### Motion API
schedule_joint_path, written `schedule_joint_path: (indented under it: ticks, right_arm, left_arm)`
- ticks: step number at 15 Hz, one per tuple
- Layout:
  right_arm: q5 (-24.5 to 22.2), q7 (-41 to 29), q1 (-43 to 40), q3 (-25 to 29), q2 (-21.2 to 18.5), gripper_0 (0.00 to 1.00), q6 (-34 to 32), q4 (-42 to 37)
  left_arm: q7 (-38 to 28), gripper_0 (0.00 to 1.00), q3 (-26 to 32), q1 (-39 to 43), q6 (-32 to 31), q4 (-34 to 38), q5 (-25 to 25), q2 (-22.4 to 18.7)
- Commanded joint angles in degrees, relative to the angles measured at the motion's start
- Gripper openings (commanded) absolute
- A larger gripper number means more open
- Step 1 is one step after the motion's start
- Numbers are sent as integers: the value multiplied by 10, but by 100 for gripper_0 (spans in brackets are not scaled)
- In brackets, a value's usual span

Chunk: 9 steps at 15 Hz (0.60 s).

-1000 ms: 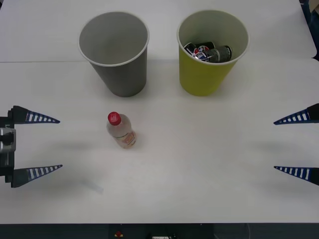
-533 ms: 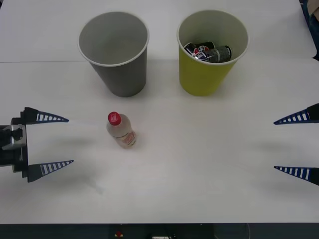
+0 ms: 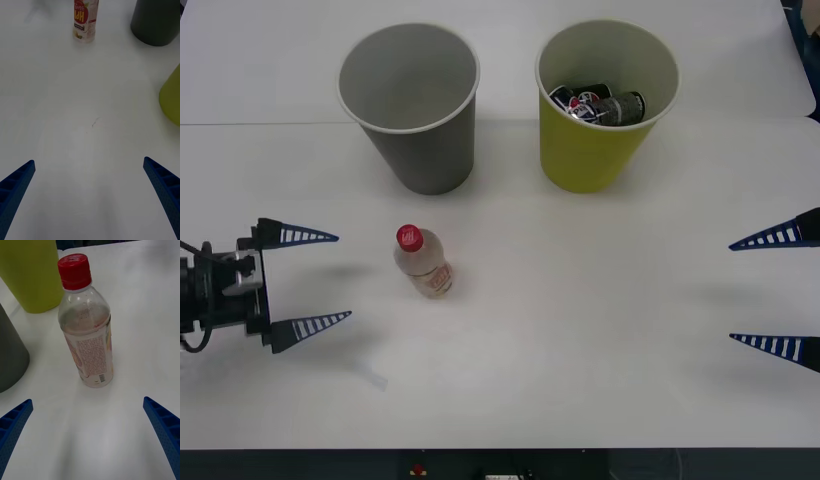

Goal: Put the can into the green bin and the plastic bottle into the gray bin

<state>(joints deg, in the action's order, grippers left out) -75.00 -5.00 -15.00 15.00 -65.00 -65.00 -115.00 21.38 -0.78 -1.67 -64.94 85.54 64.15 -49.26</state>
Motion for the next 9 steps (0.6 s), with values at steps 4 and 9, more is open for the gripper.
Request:
schedule_joint_path:
  ticks: [4, 9]
  right_arm:
    - [0, 0, 0, 0, 0, 100, 0, 0]
    - [0, 0, 0, 0, 0, 100, 0, 0]
  left_arm:
    - [20, 100, -54, -57, 3, -93, -39, 51]
    - [23, 100, -77, -81, 29, -103, -40, 87]
